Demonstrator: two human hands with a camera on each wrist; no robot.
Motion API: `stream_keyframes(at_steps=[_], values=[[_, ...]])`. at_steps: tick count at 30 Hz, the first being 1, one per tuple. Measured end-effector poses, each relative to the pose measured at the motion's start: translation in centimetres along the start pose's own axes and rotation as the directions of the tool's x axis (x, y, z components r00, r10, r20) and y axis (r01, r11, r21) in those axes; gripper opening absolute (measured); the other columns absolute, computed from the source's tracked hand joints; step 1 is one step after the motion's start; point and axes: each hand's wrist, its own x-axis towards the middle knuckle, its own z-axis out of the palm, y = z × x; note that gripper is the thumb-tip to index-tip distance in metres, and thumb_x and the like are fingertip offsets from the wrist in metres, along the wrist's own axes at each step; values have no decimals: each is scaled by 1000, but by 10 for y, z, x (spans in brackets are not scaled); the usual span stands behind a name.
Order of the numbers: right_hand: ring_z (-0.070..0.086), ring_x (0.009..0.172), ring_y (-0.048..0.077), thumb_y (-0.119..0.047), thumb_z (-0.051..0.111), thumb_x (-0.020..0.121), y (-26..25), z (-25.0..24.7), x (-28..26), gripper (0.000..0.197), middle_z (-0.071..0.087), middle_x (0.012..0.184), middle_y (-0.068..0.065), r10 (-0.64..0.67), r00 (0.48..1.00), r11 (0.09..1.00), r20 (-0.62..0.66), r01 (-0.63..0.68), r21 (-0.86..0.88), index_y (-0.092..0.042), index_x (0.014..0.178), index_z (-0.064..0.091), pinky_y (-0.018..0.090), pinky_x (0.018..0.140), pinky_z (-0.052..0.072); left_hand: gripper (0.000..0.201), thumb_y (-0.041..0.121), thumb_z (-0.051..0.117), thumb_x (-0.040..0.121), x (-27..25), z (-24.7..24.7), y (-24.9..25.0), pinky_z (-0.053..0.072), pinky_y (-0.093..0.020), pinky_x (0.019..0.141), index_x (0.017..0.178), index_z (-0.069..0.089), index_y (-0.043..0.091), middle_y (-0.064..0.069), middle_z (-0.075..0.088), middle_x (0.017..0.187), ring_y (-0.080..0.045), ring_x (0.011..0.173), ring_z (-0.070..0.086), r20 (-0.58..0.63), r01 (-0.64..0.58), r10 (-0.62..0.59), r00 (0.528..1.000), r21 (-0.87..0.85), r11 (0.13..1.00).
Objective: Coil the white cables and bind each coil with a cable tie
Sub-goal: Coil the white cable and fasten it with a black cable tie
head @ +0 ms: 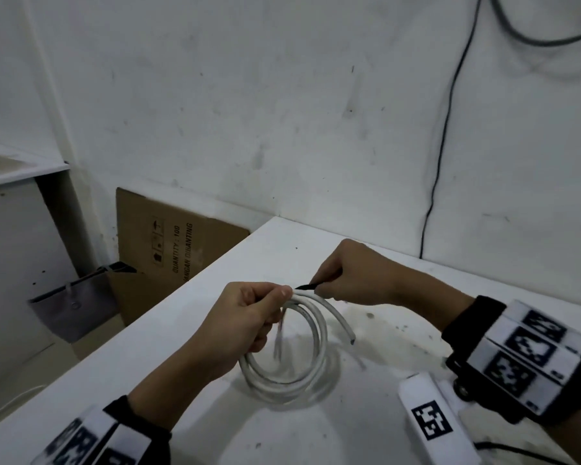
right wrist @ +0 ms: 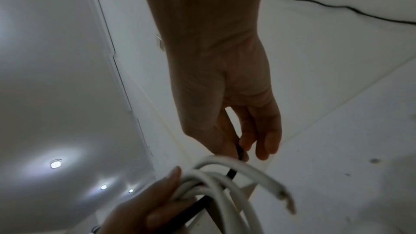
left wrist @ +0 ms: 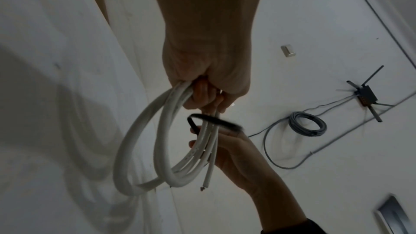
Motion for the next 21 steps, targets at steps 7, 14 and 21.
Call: stream_keyframes(at_steps=[7,14,21], values=[[68,82,29,-13,45,92,0,-21,-56,25,70,93,17,57,997,986,46,-63,153,0,88,66,45,80,58,24,13,50,94,-7,43,14,21,-14,36,79,67,5,7,33,46,-6,38,21,-1,-82,83,997,-66,994],[66,65,24,-4,39,91,7,-25,-112,27,68,78,17,182,971,859,-158,-78,507,11,89,62,34,68,56,21,10,51,94,-22,91,29,21,-15,37,84,69,4,9,36,41,-6,36,23,-46,-175,172,984,-84,981],[64,68,18,-39,40,97,22,-47,-170,51,67,77,12,162,952,805,-259,24,592,5,92,66,29,67,54,21,10,52,94,-35,136,51,22,-15,38,87,70,3,10,38,41,-8,36,23,-2,-263,263,965,-34,964]])
